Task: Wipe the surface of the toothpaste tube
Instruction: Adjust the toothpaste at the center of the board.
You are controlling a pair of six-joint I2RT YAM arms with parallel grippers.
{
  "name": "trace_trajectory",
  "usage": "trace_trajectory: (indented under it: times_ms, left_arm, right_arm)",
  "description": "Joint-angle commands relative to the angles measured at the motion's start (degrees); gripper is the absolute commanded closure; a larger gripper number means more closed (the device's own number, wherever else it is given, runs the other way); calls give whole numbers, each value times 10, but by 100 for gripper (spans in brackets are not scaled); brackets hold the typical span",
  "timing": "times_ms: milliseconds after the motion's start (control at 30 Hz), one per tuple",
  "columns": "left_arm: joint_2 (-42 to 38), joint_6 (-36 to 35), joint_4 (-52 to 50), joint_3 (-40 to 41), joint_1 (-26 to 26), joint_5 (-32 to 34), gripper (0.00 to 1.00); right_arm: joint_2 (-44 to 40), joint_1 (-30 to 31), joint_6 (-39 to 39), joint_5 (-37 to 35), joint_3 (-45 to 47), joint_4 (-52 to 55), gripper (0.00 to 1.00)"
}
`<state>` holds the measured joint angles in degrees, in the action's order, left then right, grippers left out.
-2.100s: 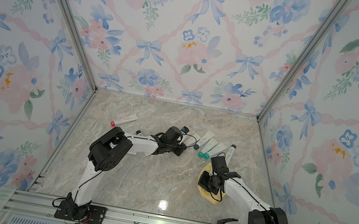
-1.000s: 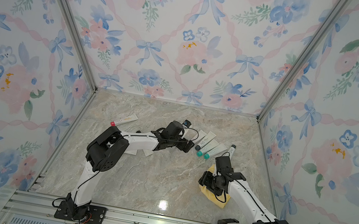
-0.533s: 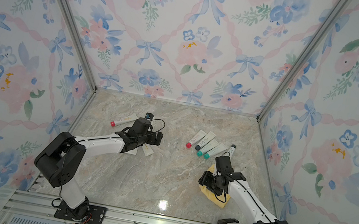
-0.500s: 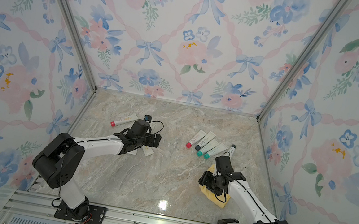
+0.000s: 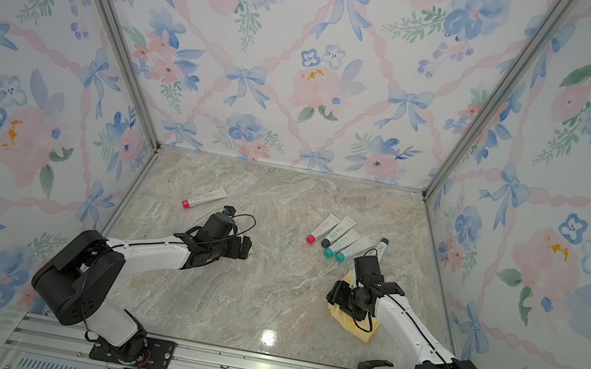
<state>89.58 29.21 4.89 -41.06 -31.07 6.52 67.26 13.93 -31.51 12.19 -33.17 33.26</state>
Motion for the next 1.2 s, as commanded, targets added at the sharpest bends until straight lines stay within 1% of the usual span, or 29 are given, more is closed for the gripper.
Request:
trace_trajectory:
  times_ms: [0, 167, 333, 600, 667, 767, 900, 1067, 1167]
  left_arm:
    - [27, 6, -1, -12, 0, -22, 2]
    - [56, 5, 7, -22, -2, -41, 2]
    - [95, 4, 10, -56, -19, -55, 2]
    - [174, 6, 10, -145, -51, -76, 2]
    - [198, 5, 9, -172, -54, -86, 3]
    - [213, 3, 9, -193, -55, -86, 3]
    - [186, -3, 7, -181, -55, -68, 3]
    - [103, -28, -24, -149, -52, -19, 3]
    - [64, -41, -42, -137, -38, 2, 3]
  right_arm:
    - [0, 5, 9, 0, -12, 6, 34]
    - [0, 5, 8, -1, -7, -1, 34]
    - [1, 6, 7, -1, -5, -3, 34]
    - [0, 7, 7, -2, -3, -4, 35]
    - [0, 7, 7, -4, -2, -4, 34]
    - [-6, 7, 6, -6, -2, 0, 35]
    - [-11, 7, 6, -7, 0, -1, 34]
    - [-4, 9, 6, -8, -1, -2, 35]
    - [-5, 10, 5, -8, -1, -3, 35]
